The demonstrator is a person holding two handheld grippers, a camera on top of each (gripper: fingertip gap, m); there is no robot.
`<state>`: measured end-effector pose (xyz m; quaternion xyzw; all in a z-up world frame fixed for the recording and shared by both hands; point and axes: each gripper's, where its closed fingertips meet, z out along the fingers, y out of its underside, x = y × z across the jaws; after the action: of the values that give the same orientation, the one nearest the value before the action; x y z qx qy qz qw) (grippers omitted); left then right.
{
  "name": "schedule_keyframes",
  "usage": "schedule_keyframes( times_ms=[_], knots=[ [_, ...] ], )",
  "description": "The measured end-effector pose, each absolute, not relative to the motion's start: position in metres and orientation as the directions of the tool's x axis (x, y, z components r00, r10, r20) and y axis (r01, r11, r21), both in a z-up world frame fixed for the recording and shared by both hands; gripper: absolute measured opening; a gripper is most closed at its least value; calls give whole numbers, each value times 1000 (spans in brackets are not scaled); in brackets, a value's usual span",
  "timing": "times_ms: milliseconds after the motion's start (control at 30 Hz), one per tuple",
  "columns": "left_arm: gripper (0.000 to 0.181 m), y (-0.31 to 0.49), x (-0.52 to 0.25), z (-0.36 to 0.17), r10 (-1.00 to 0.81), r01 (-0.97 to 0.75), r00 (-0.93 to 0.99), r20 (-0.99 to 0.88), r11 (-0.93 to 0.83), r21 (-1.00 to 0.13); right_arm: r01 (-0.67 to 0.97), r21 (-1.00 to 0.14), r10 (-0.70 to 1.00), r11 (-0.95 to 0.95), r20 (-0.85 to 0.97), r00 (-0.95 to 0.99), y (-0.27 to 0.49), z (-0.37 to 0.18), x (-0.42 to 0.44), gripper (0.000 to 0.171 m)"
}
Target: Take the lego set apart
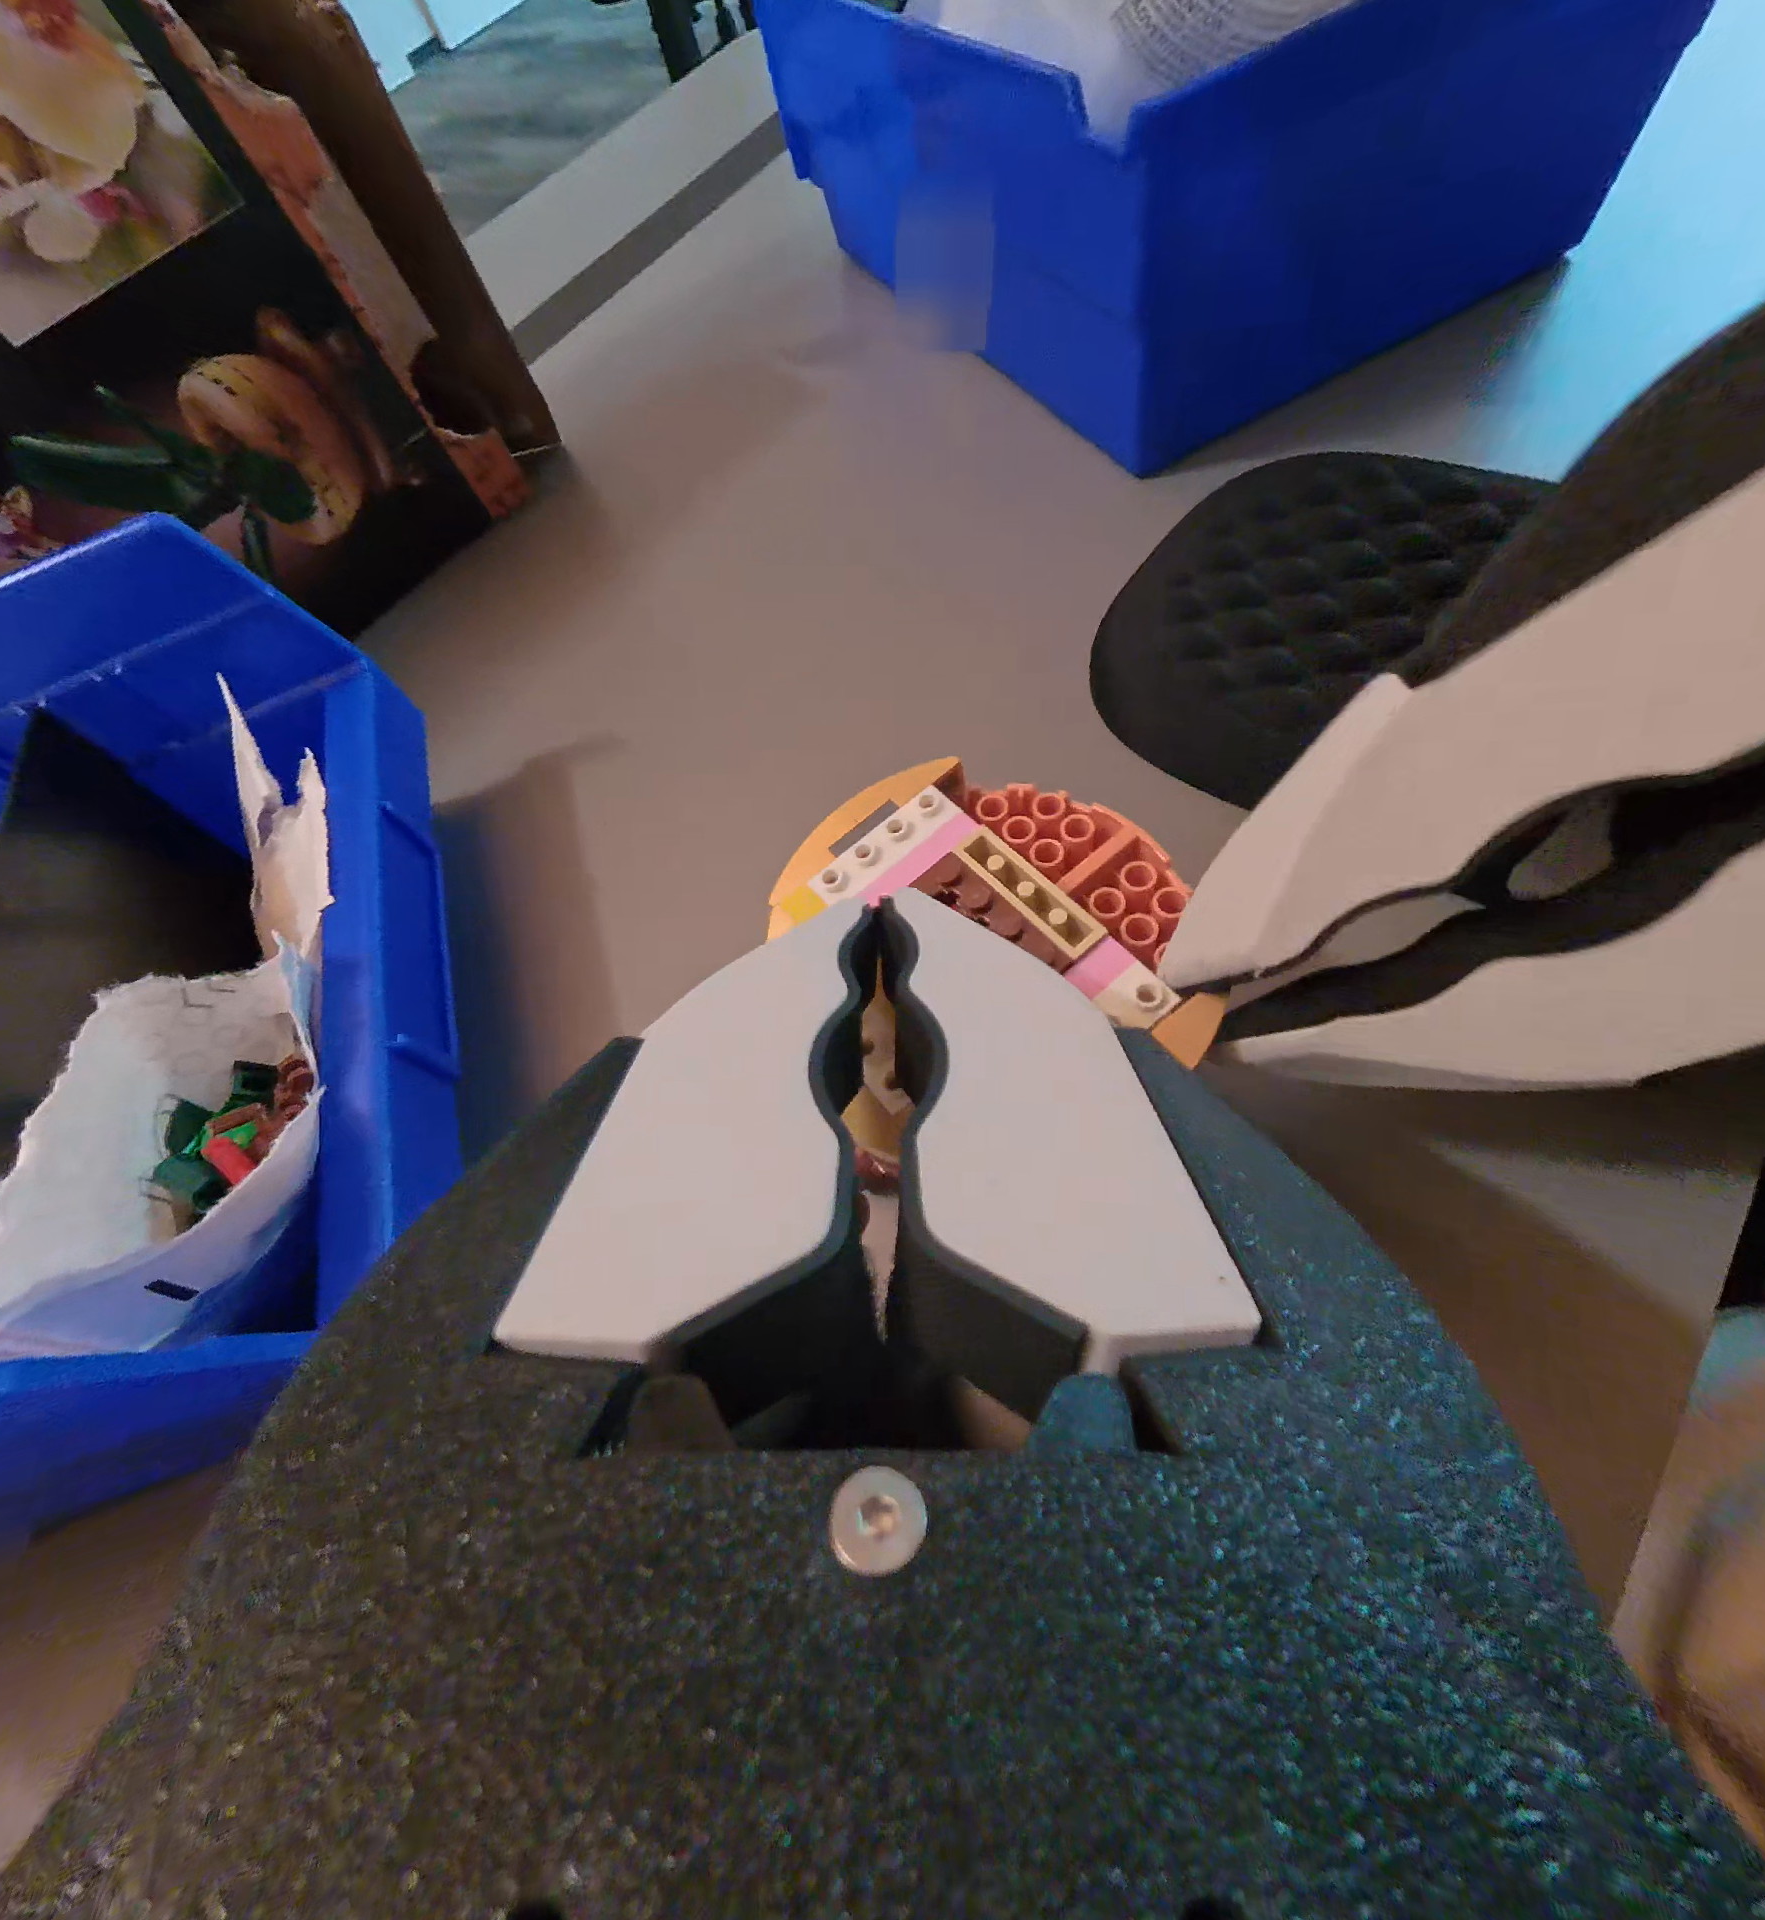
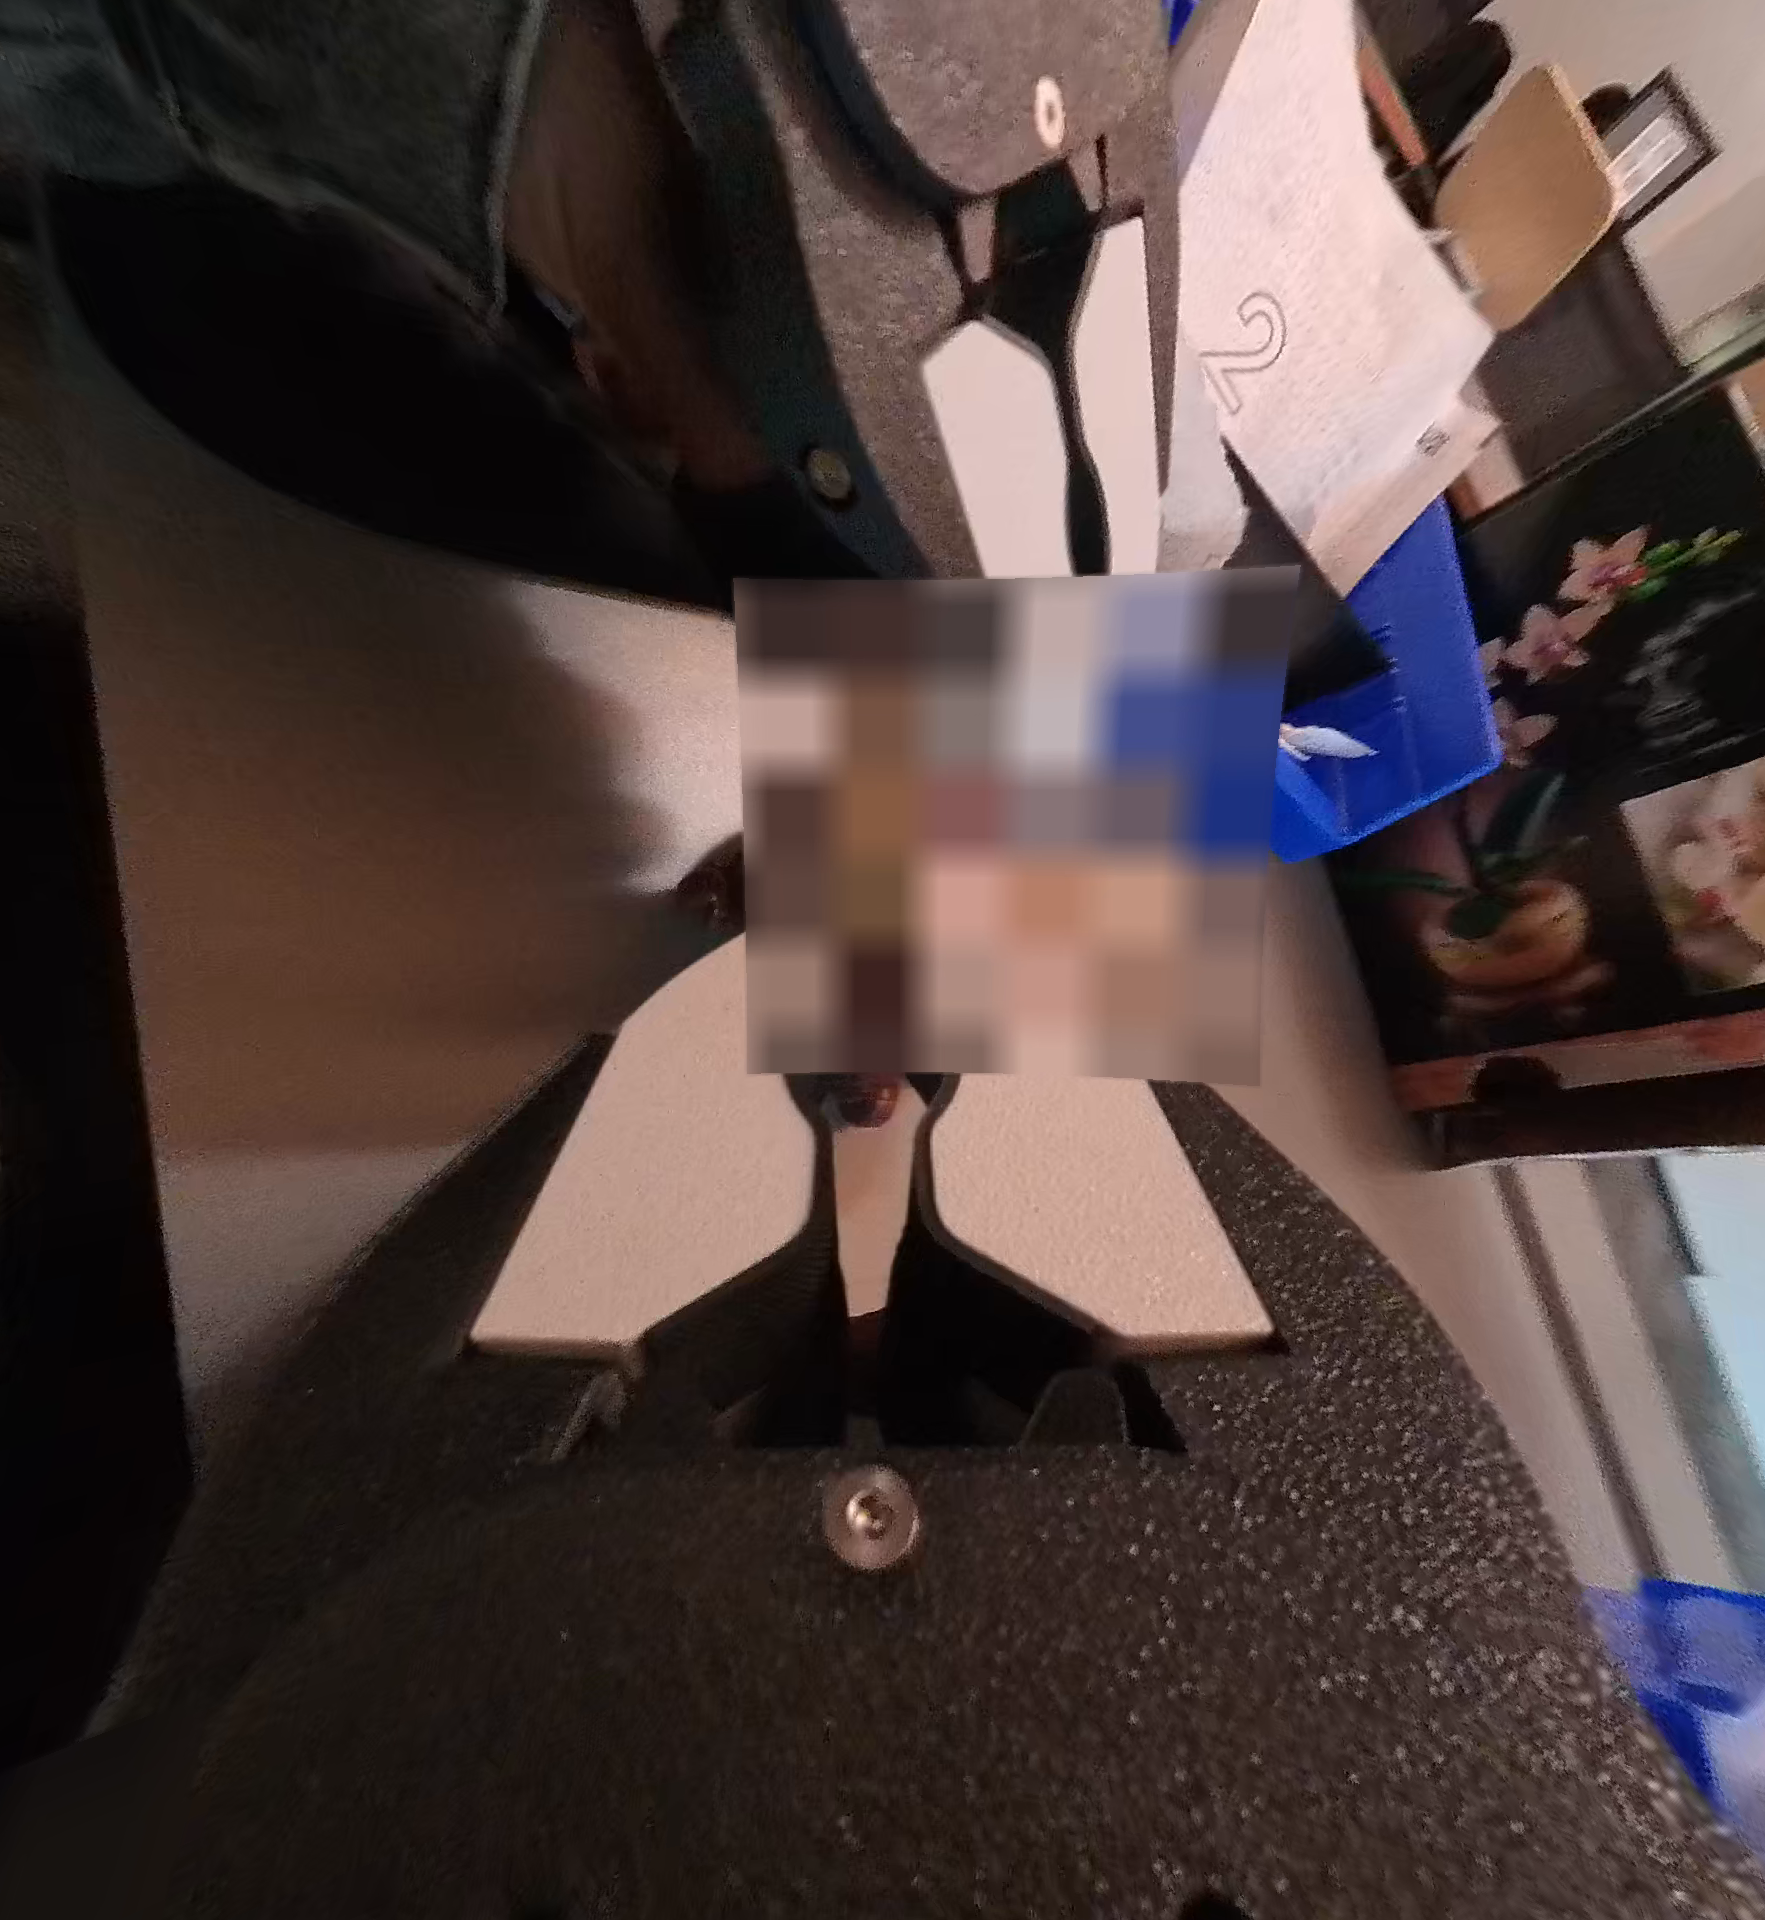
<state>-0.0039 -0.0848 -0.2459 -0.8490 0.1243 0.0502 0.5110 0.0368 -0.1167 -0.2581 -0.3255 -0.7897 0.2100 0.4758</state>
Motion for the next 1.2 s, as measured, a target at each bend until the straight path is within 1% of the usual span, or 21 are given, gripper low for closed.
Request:
schedule_keyframes(
  times_ms=[67,100,133,200,233,400,467,500,567,633,700,767,833,900,967,1033,1067,1133,1200],
  knots=[
    [0,-84,-4,-246,-151,-260,965,-214,-447,-856,294,-607,675,738,667,-316,-117,-257,37,7],
    [0,-84,-4,-246,-149,-261,965,-216,-449,-854,275,-571,634,773,711,-305,-117,-257,37,6],
    [0,-84,-4,-246,-148,-263,964,-219,-450,-853,243,-522,574,818,767,-286,-119,-254,38,3],
    [0,-84,-5,-246,-150,-265,964,-221,-444,-856,220,-399,447,890,857,-256,-121,-250,38,3],
    [0,-84,-5,-246,-152,-267,963,-223,-438,-858,227,-409,461,884,844,-274,-122,-254,38,3],
    [0,-83,-4,-245,-162,-248,967,-196,-430,-868,232,-700,734,675,603,-313,-122,-256,42,3],
    [1,-83,-5,-244,-178,-237,968,-176,-424,-874,233,-783,802,577,490,-341,-124,-253,46,3],
    [5,-85,-4,-242,-194,-216,970,-146,-413,-885,230,-810,824,539,452,-340,-122,-250,47,3],
    [21,-90,-1,-225,-243,-127,969,-46,-329,-936,209,-862,859,461,375,-348,-120,-242,50,3],
    [36,-103,7,-201,-352,-42,935,38,-216,-975,183,-915,891,360,279,-357,-116,-232,54,3],
    [40,-122,22,-186,-495,-30,868,36,-125,-992,141,-952,896,272,196,-399,-116,-221,58,3],
    [40,-135,37,-182,-578,-102,814,-59,-41,-994,131,-969,875,208,125,-468,-121,-214,62,3],
    [37,-141,51,-190,-616,-232,766,-185,3,-973,141,-976,840,167,66,-539,-127,-209,65,3],
    [35,-140,56,-194,-608,-348,735,-301,44,-937,197,-976,781,92,-52,-622,-135,-207,69,3],
    [31,-139,62,-194,-596,-447,688,-415,104,-889,287,-958,715,-1,-202,-670,-140,-206,72,3],
    [29,-137,62,-195,-554,-568,628,-547,154,-808,395,-915,635,-80,-352,-687,-144,-207,75,3],
    [29,-137,61,-197,-536,-629,585,-609,174,-758,435,-895,617,-101,-400,-678,-143,-208,75,3],
    [27,-137,61,-201,-521,-724,496,-694,194,-663,479,-869,581,-120,-453,-676,-142,-207,78,3],
    [24,-136,61,-207,-514,-786,423,-746,201,-584,527,-845,572,-98,-481,-665,-141,-209,79,3]
  ],
)
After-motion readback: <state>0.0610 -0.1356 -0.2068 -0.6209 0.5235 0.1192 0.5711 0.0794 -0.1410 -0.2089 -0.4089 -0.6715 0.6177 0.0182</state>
